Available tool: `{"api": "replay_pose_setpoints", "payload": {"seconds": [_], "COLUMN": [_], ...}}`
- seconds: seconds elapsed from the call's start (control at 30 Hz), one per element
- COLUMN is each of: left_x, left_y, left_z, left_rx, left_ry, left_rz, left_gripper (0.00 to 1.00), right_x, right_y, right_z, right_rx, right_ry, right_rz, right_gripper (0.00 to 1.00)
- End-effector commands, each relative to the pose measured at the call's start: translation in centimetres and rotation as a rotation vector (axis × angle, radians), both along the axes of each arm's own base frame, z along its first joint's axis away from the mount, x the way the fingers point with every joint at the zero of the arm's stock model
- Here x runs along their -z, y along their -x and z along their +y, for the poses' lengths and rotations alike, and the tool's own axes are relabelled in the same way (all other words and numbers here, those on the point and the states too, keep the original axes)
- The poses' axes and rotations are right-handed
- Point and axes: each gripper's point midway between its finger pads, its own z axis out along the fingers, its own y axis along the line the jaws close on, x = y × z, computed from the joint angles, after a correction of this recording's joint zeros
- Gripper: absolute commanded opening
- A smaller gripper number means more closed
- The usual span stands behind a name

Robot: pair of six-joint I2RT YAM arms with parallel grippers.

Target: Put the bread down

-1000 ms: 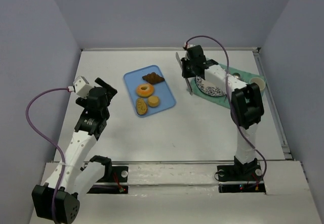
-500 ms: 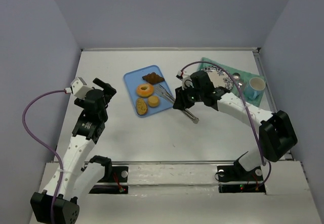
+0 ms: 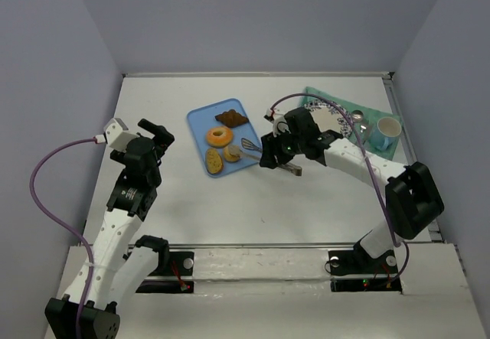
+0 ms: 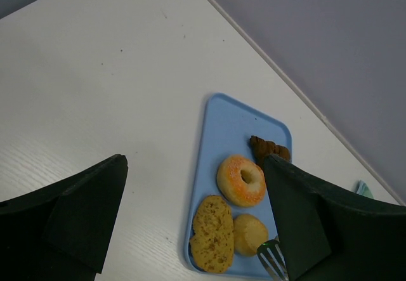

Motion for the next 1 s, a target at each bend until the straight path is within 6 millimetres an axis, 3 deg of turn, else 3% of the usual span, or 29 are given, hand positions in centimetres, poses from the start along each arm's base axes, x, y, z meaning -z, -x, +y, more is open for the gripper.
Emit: {"api": "replay_pose_setpoints", "payload": {"seconds": [0.0, 0.33, 0.53, 0.73, 0.87, 0.97], "left_x": [-0.1, -0.3, -0.3, -0.4, -0.5, -0.5], "left_y": [0.0, 0.1, 0.2, 0.3, 0.4, 0.4], "left_z": [0.5, 0.7, 0.8, 0.8, 0.7, 0.7], "left_rx": [-0.023, -0.031, -0.039, -0.04, -0.034, -0.029], "left_ry": [-0.003, -0.005, -0.004, -0.002, 0.001, 0.002], "left_rz": [-0.015, -0.02, -0.022, -0.024, -0.03, -0.032], "left_gripper": [0.99, 0.99, 0.99, 0.99, 0.99, 0.99], "right_x": [-0.7, 1.6, 2.0, 0.2, -2.8, -4.2], "right_y": [-1.2, -2.1, -3.0, -3.3, -3.9, -3.9], "right_z": [1.2, 2.0, 2.4, 2.3, 0.9, -1.2], "right_rx": [-0.037, -0.057, -0.046, -0.014, 0.109, 0.26], "right_ry": [0.017, 0.09, 0.107, 0.082, 0.051, 0.041], "right_rz": [-0.049, -0.022, -0.021, -0.052, -0.129, -0.157], "right_gripper": [0.59, 0.66, 0.63, 0.23, 0.14, 0.12]}}
